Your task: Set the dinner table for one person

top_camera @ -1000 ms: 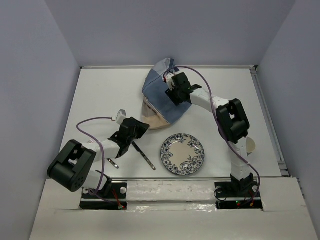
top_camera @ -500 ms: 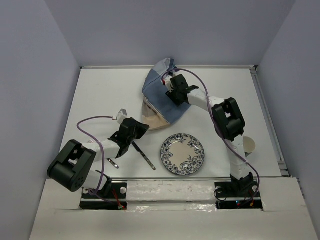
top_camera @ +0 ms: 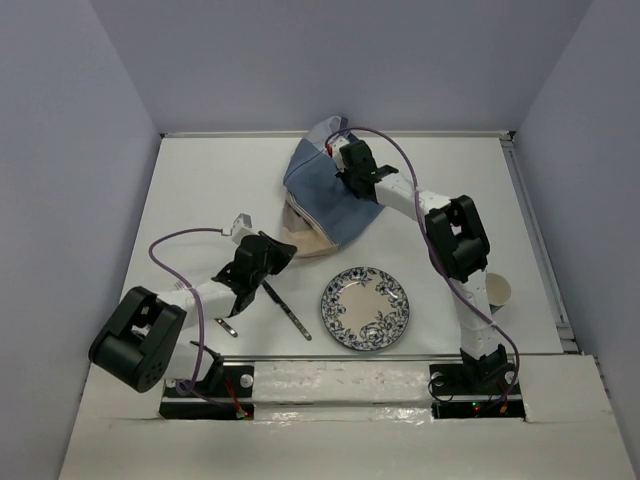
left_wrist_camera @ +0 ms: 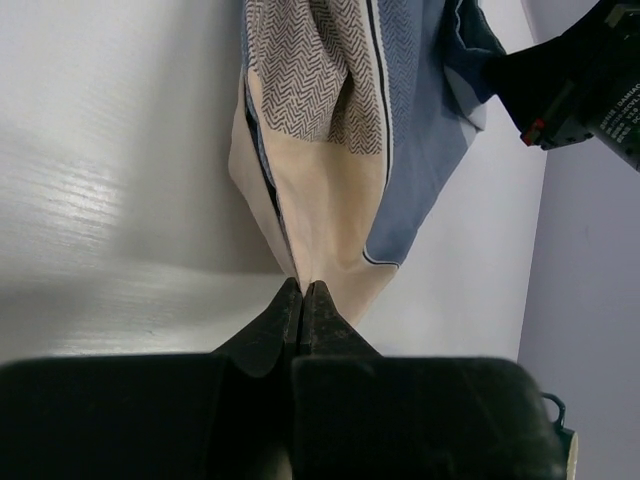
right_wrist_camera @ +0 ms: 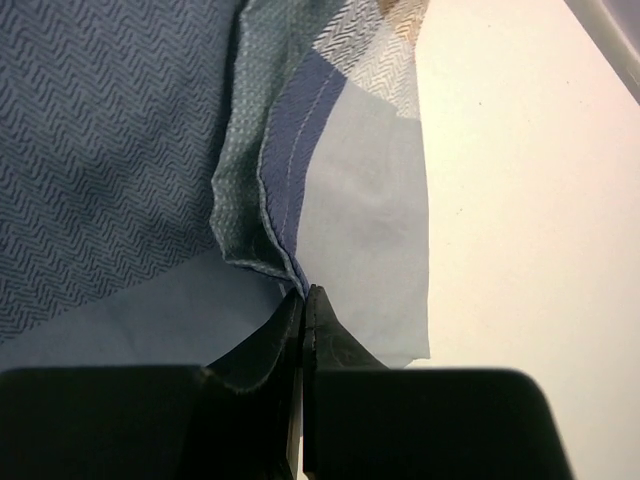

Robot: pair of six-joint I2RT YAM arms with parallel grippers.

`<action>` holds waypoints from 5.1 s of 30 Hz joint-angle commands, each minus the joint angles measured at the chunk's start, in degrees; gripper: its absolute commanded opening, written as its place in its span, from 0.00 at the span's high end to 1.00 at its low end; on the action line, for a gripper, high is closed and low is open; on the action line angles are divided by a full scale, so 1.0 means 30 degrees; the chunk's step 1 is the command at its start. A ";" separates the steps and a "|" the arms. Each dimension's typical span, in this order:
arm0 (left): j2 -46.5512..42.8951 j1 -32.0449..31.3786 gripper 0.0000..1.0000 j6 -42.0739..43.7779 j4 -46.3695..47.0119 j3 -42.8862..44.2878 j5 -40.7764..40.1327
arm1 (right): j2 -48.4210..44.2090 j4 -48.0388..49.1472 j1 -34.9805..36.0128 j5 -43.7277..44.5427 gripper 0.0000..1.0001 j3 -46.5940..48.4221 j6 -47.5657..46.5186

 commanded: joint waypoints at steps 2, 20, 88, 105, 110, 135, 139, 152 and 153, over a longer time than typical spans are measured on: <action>-0.1105 0.0602 1.00 0.1155 0.0674 0.0868 -0.0037 | -0.0717 0.1311 -0.0015 0.0917 1.00 0.0543 0.1708; -0.8337 0.5054 1.00 0.5344 -0.4419 0.8801 -0.0768 | -1.6827 0.2425 -0.2595 -0.0990 1.00 -0.6987 0.9328; -0.1662 0.9129 1.00 0.4027 0.1085 -0.2528 0.4273 | -1.7620 0.6438 -0.6812 -0.4270 1.00 -2.2867 1.6007; -0.4093 0.9187 0.59 0.4380 -0.0029 -0.3904 0.3450 | -1.9791 0.5449 -0.7722 -0.4151 0.82 -2.3866 1.6595; -0.6112 0.9187 0.25 0.4203 -0.0553 -0.4112 0.3772 | -2.0874 0.4915 -0.7722 -0.5759 0.48 -2.3572 1.6244; -1.3321 0.6259 0.01 1.3692 -1.0489 0.5827 1.3234 | -2.4722 0.1806 -0.4355 -1.4376 0.29 -2.7761 1.8674; -1.3822 0.5584 0.01 1.4835 -1.0749 0.5320 1.2388 | -2.2725 0.2512 -0.3036 -1.4466 0.32 -2.7849 1.8821; -1.4524 0.3914 0.01 1.5541 -1.1748 0.6055 0.9047 | -2.3627 0.2018 -0.2624 -1.2854 1.00 -2.7470 1.9436; -1.4669 0.3884 0.01 1.5541 -1.1748 0.6084 0.8843 | -2.4442 0.1522 -0.2624 -1.2853 1.00 -2.7295 1.9494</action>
